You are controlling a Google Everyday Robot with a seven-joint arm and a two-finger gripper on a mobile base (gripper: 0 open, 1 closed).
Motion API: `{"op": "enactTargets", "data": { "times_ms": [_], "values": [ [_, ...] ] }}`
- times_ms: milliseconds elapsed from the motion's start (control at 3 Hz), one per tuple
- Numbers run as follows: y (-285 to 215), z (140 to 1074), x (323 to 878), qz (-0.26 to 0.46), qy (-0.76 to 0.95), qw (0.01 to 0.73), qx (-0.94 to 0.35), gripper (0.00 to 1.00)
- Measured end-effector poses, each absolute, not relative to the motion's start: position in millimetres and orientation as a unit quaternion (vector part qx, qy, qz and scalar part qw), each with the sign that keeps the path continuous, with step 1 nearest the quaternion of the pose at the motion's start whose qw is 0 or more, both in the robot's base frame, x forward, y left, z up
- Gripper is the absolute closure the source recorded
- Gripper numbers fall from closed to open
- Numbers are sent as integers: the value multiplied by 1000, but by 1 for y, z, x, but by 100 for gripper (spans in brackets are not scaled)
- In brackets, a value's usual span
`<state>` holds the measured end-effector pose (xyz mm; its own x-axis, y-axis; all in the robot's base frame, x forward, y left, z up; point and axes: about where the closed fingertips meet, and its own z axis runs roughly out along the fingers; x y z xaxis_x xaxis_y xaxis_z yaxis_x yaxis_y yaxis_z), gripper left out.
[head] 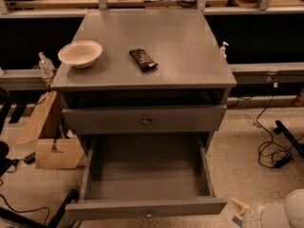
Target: Close middle drawer
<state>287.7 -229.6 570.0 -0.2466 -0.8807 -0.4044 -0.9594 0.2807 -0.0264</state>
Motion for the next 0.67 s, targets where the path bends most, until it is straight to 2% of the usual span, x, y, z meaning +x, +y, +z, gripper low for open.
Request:
{"op": "enactTargets", "data": {
  "times_ms": [333,667],
  "values": [
    [-226,515,291,142,773,191,-588,18],
    [-218,451,308,171,759,223,-587,49]
  ]
}}
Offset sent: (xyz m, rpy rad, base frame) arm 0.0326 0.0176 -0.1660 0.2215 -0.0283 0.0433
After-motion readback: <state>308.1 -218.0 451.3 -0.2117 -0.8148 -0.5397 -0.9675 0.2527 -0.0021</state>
